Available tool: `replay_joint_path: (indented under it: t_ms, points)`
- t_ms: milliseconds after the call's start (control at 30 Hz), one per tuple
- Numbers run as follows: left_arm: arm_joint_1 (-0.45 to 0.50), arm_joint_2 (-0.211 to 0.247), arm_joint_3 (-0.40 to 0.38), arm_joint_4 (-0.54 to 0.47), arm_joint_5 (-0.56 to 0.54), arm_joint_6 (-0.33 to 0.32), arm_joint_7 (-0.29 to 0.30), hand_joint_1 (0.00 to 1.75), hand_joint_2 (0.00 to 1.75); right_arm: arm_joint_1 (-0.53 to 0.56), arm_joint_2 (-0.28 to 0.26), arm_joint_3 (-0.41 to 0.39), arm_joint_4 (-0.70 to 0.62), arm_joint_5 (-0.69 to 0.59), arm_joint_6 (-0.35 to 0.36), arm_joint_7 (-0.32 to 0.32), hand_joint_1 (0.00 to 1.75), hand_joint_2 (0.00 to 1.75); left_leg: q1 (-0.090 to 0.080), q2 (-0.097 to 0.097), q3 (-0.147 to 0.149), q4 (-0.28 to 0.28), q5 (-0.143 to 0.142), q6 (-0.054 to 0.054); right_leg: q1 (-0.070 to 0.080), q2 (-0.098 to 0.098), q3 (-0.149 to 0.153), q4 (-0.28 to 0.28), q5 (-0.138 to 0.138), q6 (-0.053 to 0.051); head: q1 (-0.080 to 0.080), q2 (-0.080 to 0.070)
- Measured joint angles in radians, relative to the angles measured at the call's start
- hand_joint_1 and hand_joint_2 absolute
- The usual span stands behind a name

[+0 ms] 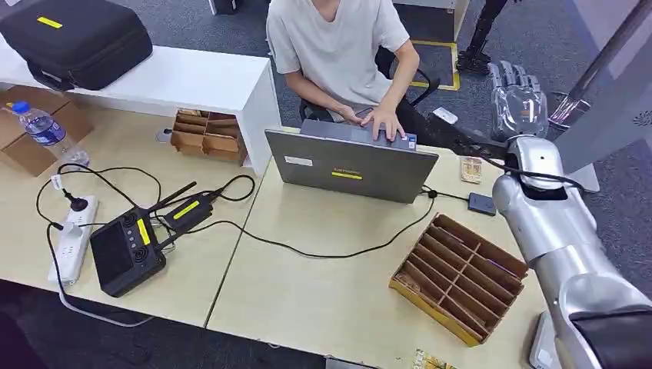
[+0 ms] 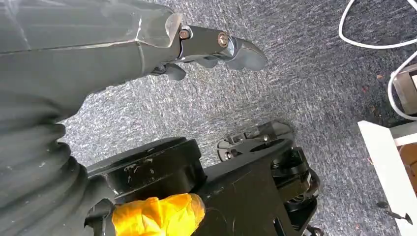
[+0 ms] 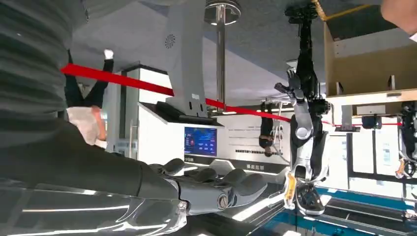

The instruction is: Pass the card to the sensor for recognition and then transmit it.

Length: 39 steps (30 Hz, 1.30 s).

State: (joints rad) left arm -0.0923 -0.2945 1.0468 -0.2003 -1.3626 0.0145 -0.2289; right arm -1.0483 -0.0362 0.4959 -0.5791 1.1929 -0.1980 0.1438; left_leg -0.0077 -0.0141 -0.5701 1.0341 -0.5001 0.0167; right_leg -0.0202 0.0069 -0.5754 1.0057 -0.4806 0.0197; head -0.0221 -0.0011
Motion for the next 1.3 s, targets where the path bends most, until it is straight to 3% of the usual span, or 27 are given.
replay_joint_path:
  t_ms: [1300]
  points:
    - [0.0, 0.0, 0.0, 0.0, 0.0, 0.0, 0.0, 0.0, 1.75, 0.001, 0.0, 0.0, 0.0, 0.0, 0.0, 0.0, 0.0, 1.75, 0.0, 0.0, 0.0, 0.0, 0.0, 0.0, 0.0, 0.0, 0.0, 0.0, 0.0, 0.0, 0.0, 0.0]
